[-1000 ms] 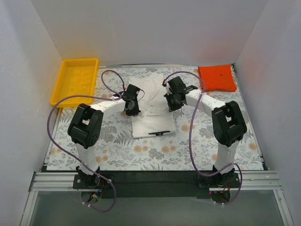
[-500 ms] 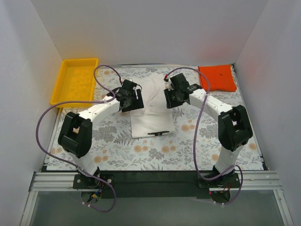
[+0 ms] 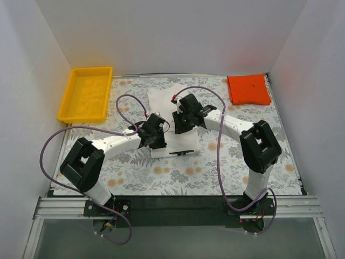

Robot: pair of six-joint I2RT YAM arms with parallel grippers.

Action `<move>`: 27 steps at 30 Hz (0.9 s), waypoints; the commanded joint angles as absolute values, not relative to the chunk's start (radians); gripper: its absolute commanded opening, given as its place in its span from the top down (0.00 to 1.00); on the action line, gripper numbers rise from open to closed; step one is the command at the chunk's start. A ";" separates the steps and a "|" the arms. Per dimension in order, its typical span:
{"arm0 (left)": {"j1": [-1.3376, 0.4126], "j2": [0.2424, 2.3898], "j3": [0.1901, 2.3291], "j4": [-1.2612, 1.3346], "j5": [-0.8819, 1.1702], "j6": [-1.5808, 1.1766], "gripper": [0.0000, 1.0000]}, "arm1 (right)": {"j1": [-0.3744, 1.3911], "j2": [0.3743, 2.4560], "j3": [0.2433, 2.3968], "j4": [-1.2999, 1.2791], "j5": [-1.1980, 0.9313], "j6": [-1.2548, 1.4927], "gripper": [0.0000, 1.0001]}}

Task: Fold and stack the t-shirts
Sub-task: Fold the tshirt

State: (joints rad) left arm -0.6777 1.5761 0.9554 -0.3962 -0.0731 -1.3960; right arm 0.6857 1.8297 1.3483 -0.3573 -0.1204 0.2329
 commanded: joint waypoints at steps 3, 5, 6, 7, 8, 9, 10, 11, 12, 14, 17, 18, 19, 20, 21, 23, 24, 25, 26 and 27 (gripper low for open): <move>-0.701 1.634 0.930 -0.325 -0.078 -1.424 0.82 | 0.675 1.929 1.376 -0.293 -0.117 0.249 0.72; -0.707 1.640 0.922 -0.325 -0.075 -1.428 0.85 | 0.669 1.960 1.396 -0.293 -0.095 0.242 0.72; -0.709 1.644 0.910 -0.324 -0.072 -1.428 0.87 | 0.657 1.971 1.420 -0.293 -0.094 0.242 0.73; -0.712 1.644 0.905 -0.322 -0.071 -1.428 0.88 | 0.649 1.980 1.434 -0.293 -0.095 0.239 0.73; -0.712 1.649 0.897 -0.324 -0.069 -1.428 0.91 | 0.641 1.991 1.454 -0.293 -0.097 0.229 0.72; -0.712 1.651 0.890 -0.324 -0.064 -1.425 0.92 | 0.624 2.014 1.471 -0.293 -0.097 0.222 0.72; -0.713 1.651 0.882 -0.324 -0.064 -1.425 0.92 | 0.617 2.028 1.509 -0.296 -0.095 0.219 0.73; -0.715 1.649 0.876 -0.325 -0.064 -1.427 0.93 | 0.605 2.040 1.525 -0.295 -0.094 0.216 0.73; -0.715 1.646 0.871 -0.327 -0.063 -1.428 0.93 | 0.583 2.069 1.541 -0.295 -0.092 0.212 0.72; -0.715 1.634 0.867 -0.337 -0.060 -1.428 0.93 | 0.557 2.097 1.609 -0.296 -0.094 0.209 0.72; -0.715 1.608 0.873 -0.350 -0.074 -1.425 0.93 | 0.508 2.147 1.722 -0.316 -0.117 0.206 0.71; -0.715 1.602 0.874 -0.350 -0.080 -1.424 0.93 | 0.490 2.167 1.748 -0.325 -0.127 0.201 0.70; -0.713 1.597 0.882 -0.353 -0.090 -1.417 0.92 | 0.483 2.174 1.773 -0.339 -0.149 0.199 0.69; -0.713 1.591 0.903 -0.365 -0.097 -1.414 0.92 | 0.477 2.171 1.808 -0.365 -0.156 0.196 0.67; -0.713 1.588 0.917 -0.370 -0.103 -1.410 0.91 | 0.473 2.158 1.810 -0.370 -0.167 0.193 0.66; -0.703 1.580 0.969 -0.383 -0.110 -1.388 0.87 | 0.474 2.099 1.767 -0.371 -0.179 0.183 0.64; -0.695 1.574 0.991 -0.388 -0.110 -1.381 0.85 | 0.472 2.076 1.740 -0.371 -0.199 0.181 0.64; -0.674 1.572 1.006 -0.388 -0.107 -1.371 0.83 | 0.472 2.050 1.714 -0.371 -0.209 0.184 0.64; -0.661 1.569 1.040 -0.388 -0.101 -1.350 0.83 | 0.472 1.996 1.653 -0.370 -0.219 0.187 0.64; -0.646 1.577 1.054 -0.387 -0.092 -1.341 0.83 | 0.472 1.968 1.625 -0.368 -0.236 0.192 0.64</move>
